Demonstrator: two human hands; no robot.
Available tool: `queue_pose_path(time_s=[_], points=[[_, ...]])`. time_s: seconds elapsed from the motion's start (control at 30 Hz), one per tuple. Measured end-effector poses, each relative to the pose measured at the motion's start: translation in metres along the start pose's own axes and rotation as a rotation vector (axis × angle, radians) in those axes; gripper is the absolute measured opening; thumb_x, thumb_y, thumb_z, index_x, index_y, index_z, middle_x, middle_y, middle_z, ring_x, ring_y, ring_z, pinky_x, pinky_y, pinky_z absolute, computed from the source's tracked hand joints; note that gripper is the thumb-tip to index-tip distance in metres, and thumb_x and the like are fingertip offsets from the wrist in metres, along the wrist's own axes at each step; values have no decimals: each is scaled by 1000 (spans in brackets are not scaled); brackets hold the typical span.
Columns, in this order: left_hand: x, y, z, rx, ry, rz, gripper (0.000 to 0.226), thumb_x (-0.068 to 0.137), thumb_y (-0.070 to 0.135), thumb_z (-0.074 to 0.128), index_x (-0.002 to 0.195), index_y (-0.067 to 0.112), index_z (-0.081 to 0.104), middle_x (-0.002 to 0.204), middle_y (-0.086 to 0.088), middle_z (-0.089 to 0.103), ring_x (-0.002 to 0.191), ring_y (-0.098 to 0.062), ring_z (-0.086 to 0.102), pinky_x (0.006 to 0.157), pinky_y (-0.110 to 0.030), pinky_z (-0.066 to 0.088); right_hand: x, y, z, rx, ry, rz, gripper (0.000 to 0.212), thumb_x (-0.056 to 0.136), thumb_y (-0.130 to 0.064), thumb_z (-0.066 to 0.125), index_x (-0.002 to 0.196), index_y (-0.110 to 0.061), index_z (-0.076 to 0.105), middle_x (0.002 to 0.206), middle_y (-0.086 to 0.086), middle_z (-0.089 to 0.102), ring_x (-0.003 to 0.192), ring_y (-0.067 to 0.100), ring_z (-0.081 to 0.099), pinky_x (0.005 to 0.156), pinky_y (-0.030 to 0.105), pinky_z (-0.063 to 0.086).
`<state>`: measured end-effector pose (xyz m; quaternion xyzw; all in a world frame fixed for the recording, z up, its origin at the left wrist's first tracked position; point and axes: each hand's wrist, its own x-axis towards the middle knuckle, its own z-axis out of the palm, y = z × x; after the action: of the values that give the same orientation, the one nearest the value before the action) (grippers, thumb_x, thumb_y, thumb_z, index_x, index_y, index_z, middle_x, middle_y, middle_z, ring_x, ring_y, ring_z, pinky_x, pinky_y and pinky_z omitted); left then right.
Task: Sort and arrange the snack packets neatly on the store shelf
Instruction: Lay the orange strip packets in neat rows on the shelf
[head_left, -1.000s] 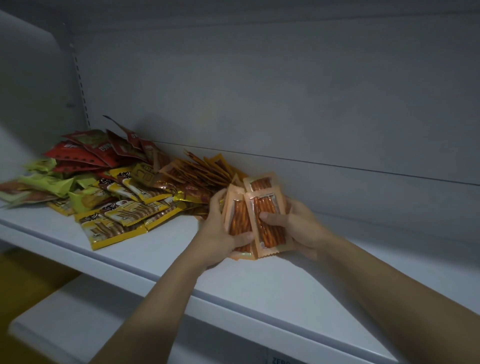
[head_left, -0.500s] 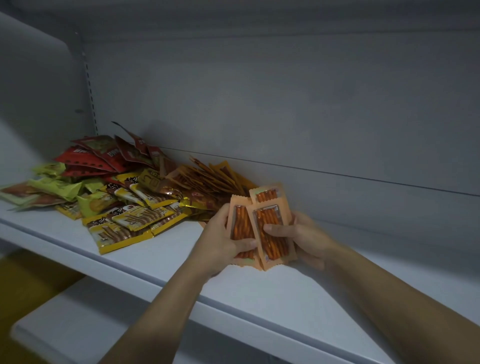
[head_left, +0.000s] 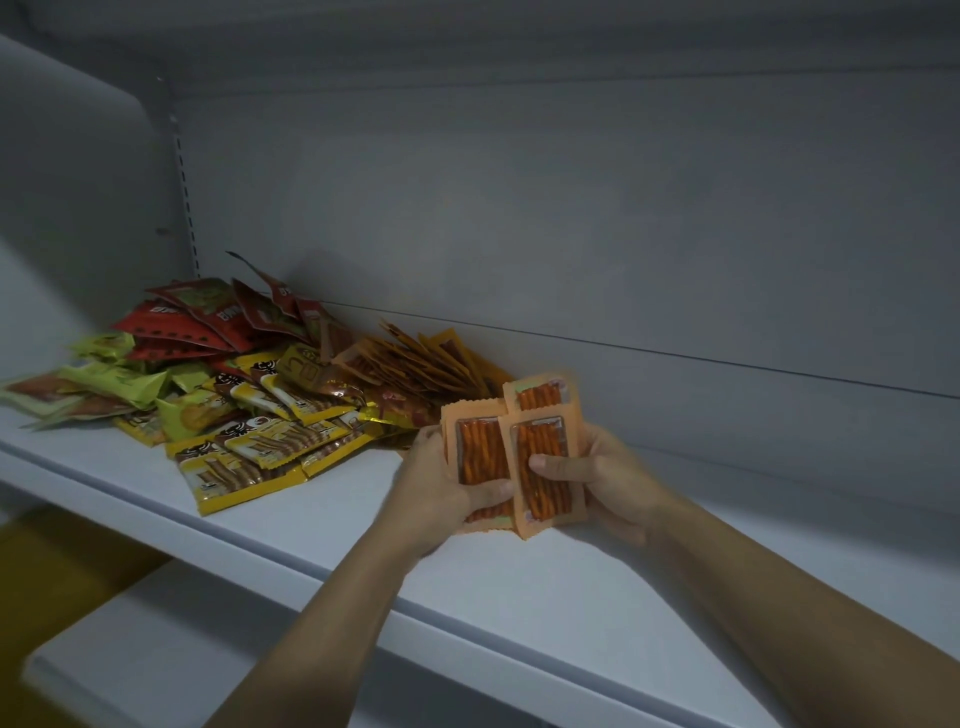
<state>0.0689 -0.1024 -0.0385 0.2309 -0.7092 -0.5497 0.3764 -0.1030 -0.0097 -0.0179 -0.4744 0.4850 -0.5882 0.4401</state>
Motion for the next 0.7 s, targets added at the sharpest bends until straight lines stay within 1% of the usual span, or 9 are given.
queue_pose_path(time_s=[0.13, 0.23, 0.3, 0.33, 0.4, 0.47, 0.53, 0.63, 0.7], points=[[-2, 1, 3, 149, 47, 65, 65, 67, 20, 91, 111, 47, 52, 138, 11, 37, 123, -18, 52, 94, -48, 55, -2, -1, -2, -58, -29, 21, 54, 74, -8, 80, 125, -8, 60, 121, 20, 67, 112, 41, 63, 95, 58, 51], [-5, 4, 5, 212, 58, 117, 71, 63, 20, 93, 118, 40, 53, 140, 22, 30, 124, -18, 50, 91, -48, 57, -2, -2, -6, -60, -82, 19, 58, 73, -9, 80, 127, -7, 59, 125, 22, 64, 117, 44, 60, 101, 63, 44], [-7, 3, 6, 148, 16, 90, 72, 66, 15, 91, 122, 37, 51, 139, 11, 46, 120, -18, 56, 87, -47, 59, -2, 0, -10, -20, -132, 32, 62, 74, -9, 81, 130, -6, 57, 129, 25, 61, 122, 47, 55, 105, 67, 38], [-7, 1, 6, 100, -21, 75, 69, 68, 13, 89, 121, 37, 53, 128, 10, 59, 115, -17, 62, 84, -44, 60, -2, 0, -12, 5, -169, 44, 61, 74, -8, 82, 131, -6, 57, 131, 26, 59, 123, 48, 53, 107, 67, 36], [-10, 0, 6, 69, -81, 68, 60, 72, 12, 87, 117, 40, 58, 110, 14, 70, 106, -15, 68, 77, -36, 62, -3, 2, -15, 43, -252, 67, 57, 78, -7, 80, 131, -8, 58, 134, 26, 57, 126, 46, 52, 109, 63, 36], [-11, 2, 6, 56, -106, 75, 57, 73, 10, 86, 111, 43, 60, 105, 15, 71, 101, -12, 70, 71, -30, 61, -3, 3, -19, 59, -302, 69, 51, 80, -6, 78, 128, -12, 61, 133, 24, 58, 124, 43, 54, 106, 58, 41], [-11, 2, 6, 27, -110, 76, 55, 73, 7, 85, 111, 40, 61, 103, 12, 72, 98, -13, 71, 69, -30, 60, -3, 3, -22, 87, -305, 63, 48, 80, -8, 78, 126, -13, 63, 130, 22, 61, 120, 40, 58, 100, 54, 46], [-9, 3, 6, 54, -62, 81, 53, 76, 9, 83, 119, 30, 59, 106, 7, 72, 102, -18, 70, 80, -42, 61, -2, 1, -24, 127, -233, 60, 46, 78, -17, 82, 122, -13, 67, 125, 21, 64, 112, 37, 64, 89, 52, 53], [-7, 2, 6, 46, -14, 77, 51, 78, 9, 82, 119, 29, 59, 106, 9, 72, 104, -16, 69, 85, -42, 60, 0, 1, -23, 127, -138, 53, 43, 81, -20, 80, 121, -11, 67, 123, 22, 65, 108, 37, 67, 81, 47, 56]])
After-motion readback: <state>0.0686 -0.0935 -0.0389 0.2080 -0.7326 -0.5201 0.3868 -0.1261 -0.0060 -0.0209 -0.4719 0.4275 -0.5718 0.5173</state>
